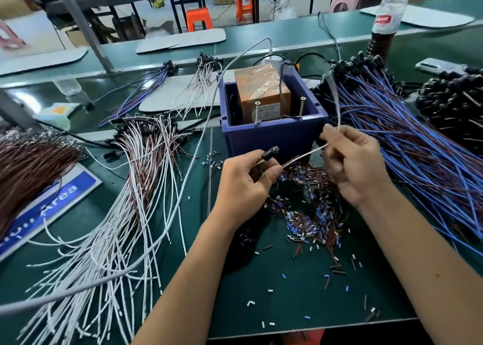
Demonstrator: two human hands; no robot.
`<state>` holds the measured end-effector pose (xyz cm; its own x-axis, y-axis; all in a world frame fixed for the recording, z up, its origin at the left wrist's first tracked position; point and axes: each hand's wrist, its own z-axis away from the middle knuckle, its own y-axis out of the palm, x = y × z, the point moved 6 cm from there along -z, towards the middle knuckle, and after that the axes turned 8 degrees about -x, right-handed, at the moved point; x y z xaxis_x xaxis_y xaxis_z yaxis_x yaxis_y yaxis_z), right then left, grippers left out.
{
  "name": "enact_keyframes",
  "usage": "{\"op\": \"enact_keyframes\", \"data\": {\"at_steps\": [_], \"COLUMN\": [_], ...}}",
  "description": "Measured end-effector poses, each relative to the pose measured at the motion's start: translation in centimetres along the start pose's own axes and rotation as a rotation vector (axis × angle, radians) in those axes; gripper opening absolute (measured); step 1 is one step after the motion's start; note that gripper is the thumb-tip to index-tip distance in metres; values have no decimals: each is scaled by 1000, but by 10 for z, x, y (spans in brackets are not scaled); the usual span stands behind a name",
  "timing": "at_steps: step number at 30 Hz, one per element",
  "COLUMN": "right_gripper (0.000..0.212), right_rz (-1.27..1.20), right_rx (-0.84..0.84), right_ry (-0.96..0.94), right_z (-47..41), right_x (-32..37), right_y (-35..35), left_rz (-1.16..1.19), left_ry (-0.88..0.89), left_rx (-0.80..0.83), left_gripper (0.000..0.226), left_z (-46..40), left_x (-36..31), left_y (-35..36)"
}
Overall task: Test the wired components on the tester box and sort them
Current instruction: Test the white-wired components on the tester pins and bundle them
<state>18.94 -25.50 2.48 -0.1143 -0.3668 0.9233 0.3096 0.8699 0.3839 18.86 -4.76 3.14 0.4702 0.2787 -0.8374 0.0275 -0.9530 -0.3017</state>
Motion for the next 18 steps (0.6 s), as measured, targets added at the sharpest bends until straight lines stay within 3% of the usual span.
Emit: {"op": "enact_keyframes", "data": {"at_steps": [4,8,13,18], "right_gripper": [39,39,46,49], "right_rz": [46,-249,-671,-612], "right_rx": [74,-10,42,219], "right_ry": [71,188,183,162], "right_z": [-1,-5,-5,-2], "right_x": [-1,1,11,20], "right_y": [0,-7,-13,-8], "left_rz": [26,71,336,475], "left_ry": [-19,-50,-166,-220], "left_rx": [48,121,-24,-76], "left_gripper": [15,15,16,23], "left_z": [2,2,-3,-5], "left_x": [-1,-1,2,3], "left_y": [-2,1,-9,-7]}}
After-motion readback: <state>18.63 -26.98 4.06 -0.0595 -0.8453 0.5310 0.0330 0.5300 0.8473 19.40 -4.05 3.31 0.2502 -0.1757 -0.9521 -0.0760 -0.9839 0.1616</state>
